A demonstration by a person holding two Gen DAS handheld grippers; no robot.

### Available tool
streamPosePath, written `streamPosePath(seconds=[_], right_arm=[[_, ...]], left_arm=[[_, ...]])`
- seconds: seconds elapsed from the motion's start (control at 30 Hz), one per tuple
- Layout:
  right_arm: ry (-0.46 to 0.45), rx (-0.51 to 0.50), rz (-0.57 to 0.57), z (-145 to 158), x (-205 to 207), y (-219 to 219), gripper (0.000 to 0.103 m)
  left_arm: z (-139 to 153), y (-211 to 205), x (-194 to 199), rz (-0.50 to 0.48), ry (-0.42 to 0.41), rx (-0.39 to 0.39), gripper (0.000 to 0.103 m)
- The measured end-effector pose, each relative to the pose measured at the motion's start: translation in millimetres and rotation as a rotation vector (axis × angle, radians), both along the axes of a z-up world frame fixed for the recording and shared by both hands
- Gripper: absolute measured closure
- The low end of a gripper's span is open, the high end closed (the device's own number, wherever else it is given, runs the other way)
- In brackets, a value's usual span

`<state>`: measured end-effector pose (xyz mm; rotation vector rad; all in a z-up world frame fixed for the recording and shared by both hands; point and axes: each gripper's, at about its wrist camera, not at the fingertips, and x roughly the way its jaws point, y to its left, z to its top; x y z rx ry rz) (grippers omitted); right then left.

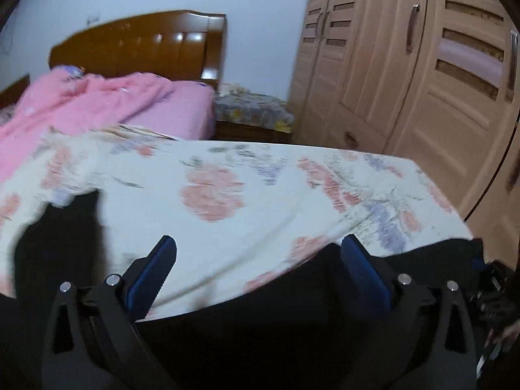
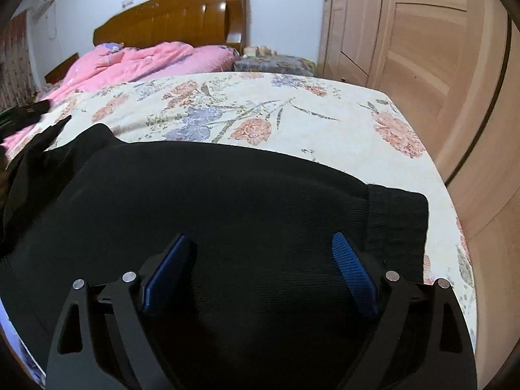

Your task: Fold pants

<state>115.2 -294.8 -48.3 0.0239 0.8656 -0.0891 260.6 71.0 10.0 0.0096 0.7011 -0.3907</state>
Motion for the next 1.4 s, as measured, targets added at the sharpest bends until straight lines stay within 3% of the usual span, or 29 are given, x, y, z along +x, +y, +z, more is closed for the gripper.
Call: streamPosePath(seconds=[0.1, 0.17, 0.23, 0.33, 0.43, 0.47, 0.53, 0.57, 0.63, 0.7, 0.8, 0.93, 1.07, 1.17, 1.27, 1.33, 1.4], right_arm=[[-0.014, 0.040, -0.018, 22, -3, 18, 0.016], [-0.085, 0.085, 0.070, 41, -5, 48, 0.016], [-0.102, 0.083, 0.164, 48, 1, 85, 0.016], [-0.079, 0.089, 0.316, 41, 21, 151, 0.016], [-0.033, 0.100, 0.391, 24, 38, 197, 0.016], [-0.016, 0.102, 0.409, 15, 44, 210, 0.016], [0.009, 0.074, 0.421, 1, 47, 225, 0.016], [0.025, 0.048, 0.420, -6, 48, 230, 0.016], [0.062, 0.026, 0.400, -13, 51, 233, 0.016], [0.059, 0.045, 0.390, -12, 50, 230, 0.016], [0.061, 0.086, 0.389, -13, 51, 225, 0.016], [0.057, 0.103, 0.390, -13, 52, 222, 0.016], [0.057, 0.102, 0.390, -13, 51, 223, 0.016], [0.058, 0.090, 0.389, -12, 52, 224, 0.016], [0.059, 0.074, 0.388, -13, 51, 226, 0.016], [0.059, 0.077, 0.387, -13, 51, 225, 0.016], [0.057, 0.087, 0.387, -13, 52, 224, 0.016]], left_arm=[[12, 33, 0, 0.073, 0.003, 0.126, 0.002], [11, 66, 3, 0.146, 0.015, 0.189, 0.002], [2, 95, 15, 0.208, 0.100, 0.198, 0.002], [-14, 109, 26, 0.228, 0.173, 0.204, 0.002], [-34, 103, 32, 0.220, 0.221, 0.288, 0.007], [-44, 99, 38, 0.228, 0.242, 0.326, 0.015], [-55, 102, 40, 0.232, 0.286, 0.322, 0.030], [-58, 105, 40, 0.238, 0.293, 0.316, 0.047], [-54, 112, 31, 0.239, 0.248, 0.276, 0.069], [-37, 124, 10, 0.279, 0.159, 0.208, 0.098], [-4, 167, -47, 0.389, 0.009, 0.055, 0.098], [9, 229, -118, 0.500, -0.055, -0.078, 0.098], [-11, 284, -177, 0.575, -0.002, -0.167, 0.098], [-54, 313, -199, 0.620, 0.101, -0.234, 0.098], [-83, 318, -202, 0.634, 0.132, -0.227, 0.093], [-79, 314, -207, 0.651, 0.111, -0.210, 0.089], [-67, 306, -213, 0.697, 0.098, -0.138, 0.060]])
